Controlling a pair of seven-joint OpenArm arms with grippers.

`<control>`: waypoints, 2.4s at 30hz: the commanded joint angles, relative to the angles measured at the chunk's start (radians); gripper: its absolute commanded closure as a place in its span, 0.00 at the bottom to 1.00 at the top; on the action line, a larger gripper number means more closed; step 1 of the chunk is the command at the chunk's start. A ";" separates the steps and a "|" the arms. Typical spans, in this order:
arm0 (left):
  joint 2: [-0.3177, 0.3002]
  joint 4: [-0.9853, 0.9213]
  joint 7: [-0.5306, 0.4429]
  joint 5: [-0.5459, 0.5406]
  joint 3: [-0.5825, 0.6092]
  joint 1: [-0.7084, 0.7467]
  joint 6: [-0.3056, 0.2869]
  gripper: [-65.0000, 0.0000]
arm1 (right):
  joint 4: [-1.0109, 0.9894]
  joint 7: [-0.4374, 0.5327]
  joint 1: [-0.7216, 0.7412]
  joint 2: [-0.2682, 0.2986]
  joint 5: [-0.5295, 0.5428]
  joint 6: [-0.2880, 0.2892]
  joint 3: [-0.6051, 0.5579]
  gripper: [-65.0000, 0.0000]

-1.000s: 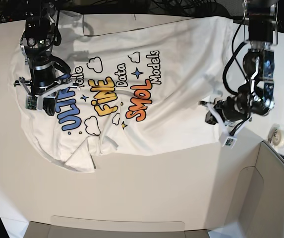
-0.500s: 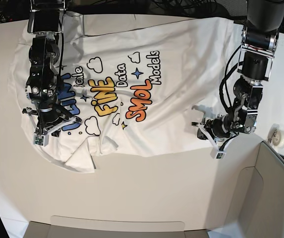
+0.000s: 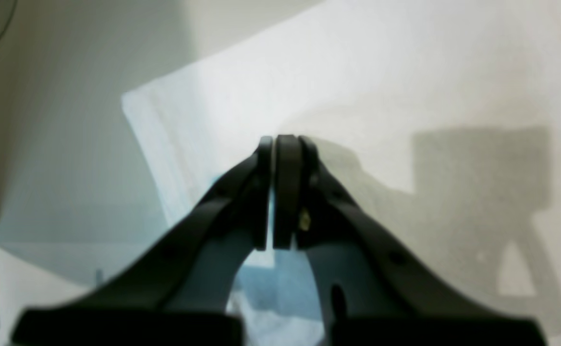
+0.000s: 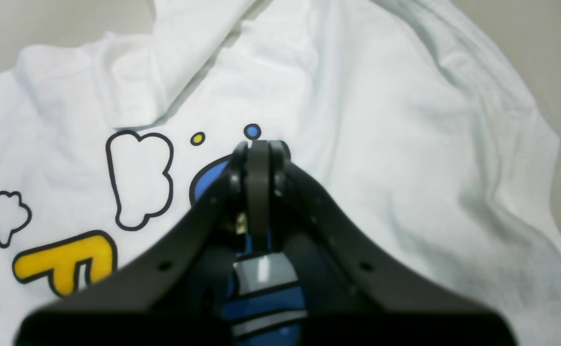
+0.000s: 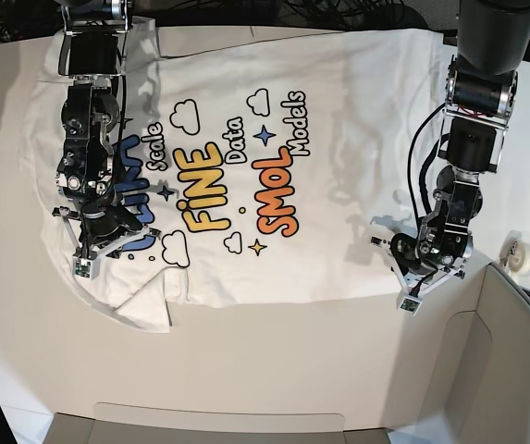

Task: Layout the t-shirt on the table in an organized manner, then fold the t-shirt properly
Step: 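Release the shoulders and lower both grippers onto the shirt body, then press both grippers on the shirt body and smooth it toward the hem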

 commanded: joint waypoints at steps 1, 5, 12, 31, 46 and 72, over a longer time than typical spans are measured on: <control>0.008 0.010 -0.010 0.021 -0.001 -0.037 0.004 0.99 | 0.019 0.023 0.021 0.006 -0.004 0.000 0.003 1.00; 0.043 -0.022 -0.015 0.091 -0.003 -0.066 0.004 0.99 | 0.022 0.023 0.018 0.006 -0.004 0.000 0.001 1.00; 0.099 -0.105 -0.047 0.110 -0.011 -0.125 0.004 0.99 | 0.024 0.024 -0.001 0.006 -0.004 0.000 0.001 1.00; -0.007 0.636 0.278 0.032 -0.252 0.230 -0.018 0.96 | -0.010 0.021 0.067 0.020 -0.045 0.000 0.007 1.00; 0.014 0.348 0.163 -0.057 -0.262 0.241 -0.111 0.96 | -0.284 0.119 0.219 -0.036 -0.495 -0.026 0.015 1.00; 0.020 0.095 0.036 -0.053 -0.259 0.130 -0.110 0.96 | -0.746 0.368 0.325 -0.002 -0.574 -0.101 0.187 1.00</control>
